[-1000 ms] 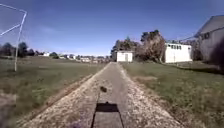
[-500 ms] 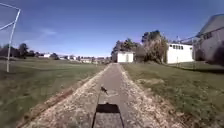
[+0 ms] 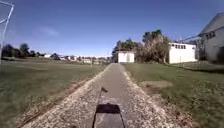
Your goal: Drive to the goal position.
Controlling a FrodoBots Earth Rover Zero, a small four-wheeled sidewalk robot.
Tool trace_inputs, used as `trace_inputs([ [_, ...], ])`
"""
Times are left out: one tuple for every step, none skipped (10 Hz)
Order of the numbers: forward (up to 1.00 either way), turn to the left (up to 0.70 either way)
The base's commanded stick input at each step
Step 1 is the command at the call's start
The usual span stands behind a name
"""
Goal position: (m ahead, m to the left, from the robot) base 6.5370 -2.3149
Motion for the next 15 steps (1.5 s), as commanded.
trace_inputs([
  [1.0, 0.0],
  [1.0, 0.0],
  [1.0, 0.0],
  [1.0, 0.0],
  [1.0, 0.0],
  [1.0, 0.0],
  [1.0, 0.0],
  [1.0, 0.0],
  [1.0, 0.0],
  [1.0, 0.0],
  [1.0, 0.0],
  [1.0, 0.0],
  [1.0, 0.0],
  [1.0, 0.0],
  [1.0, 0.0],
])
